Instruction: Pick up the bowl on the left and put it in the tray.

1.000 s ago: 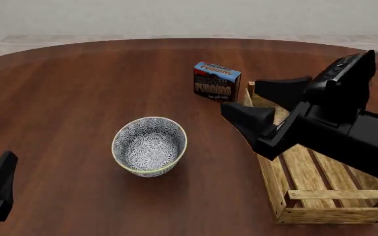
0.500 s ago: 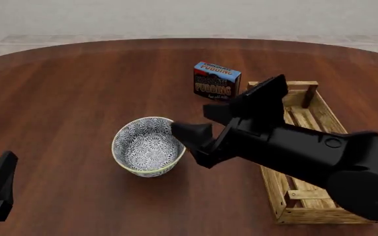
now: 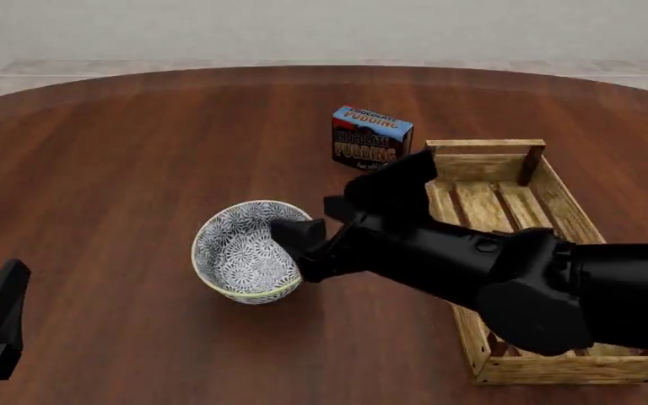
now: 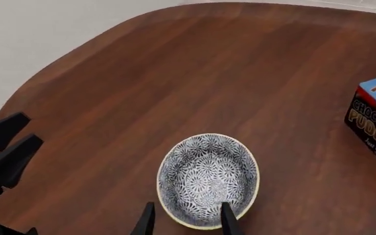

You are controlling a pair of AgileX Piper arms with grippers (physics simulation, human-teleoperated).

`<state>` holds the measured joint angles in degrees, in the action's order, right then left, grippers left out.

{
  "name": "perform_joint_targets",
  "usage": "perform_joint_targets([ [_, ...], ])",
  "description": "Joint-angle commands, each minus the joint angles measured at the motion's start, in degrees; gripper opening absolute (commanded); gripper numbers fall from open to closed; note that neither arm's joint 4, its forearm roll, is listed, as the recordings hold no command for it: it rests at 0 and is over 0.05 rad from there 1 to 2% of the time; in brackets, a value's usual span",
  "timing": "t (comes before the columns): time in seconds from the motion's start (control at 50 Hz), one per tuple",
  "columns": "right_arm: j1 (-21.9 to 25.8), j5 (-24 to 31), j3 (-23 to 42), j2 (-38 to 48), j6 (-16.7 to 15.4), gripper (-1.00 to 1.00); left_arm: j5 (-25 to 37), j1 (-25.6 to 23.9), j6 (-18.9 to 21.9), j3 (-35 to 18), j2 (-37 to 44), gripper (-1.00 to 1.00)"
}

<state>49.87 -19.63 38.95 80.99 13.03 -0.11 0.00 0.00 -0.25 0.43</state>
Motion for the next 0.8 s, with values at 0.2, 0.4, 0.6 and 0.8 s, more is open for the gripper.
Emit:
perform_joint_targets([
  [0.2,-4.43,-2.24,2.26,6.75,-0.92,1.00,0.00,0.00,0.00,0.00,0.00,1.00],
  [0.4,-5.35,-3.30,4.00,10.79,0.29,1.00,0.00,0.00,0.00,0.00,0.00,1.00],
  [0.6,-8.15,-3.97,5.17,13.58,1.09,1.00,0.00,0.00,0.00,0.00,0.00,1.00],
  [0.8,-10.40,-4.44,6.54,16.45,2.70,1.00,0.00,0.00,0.00,0.00,0.00,1.00],
])
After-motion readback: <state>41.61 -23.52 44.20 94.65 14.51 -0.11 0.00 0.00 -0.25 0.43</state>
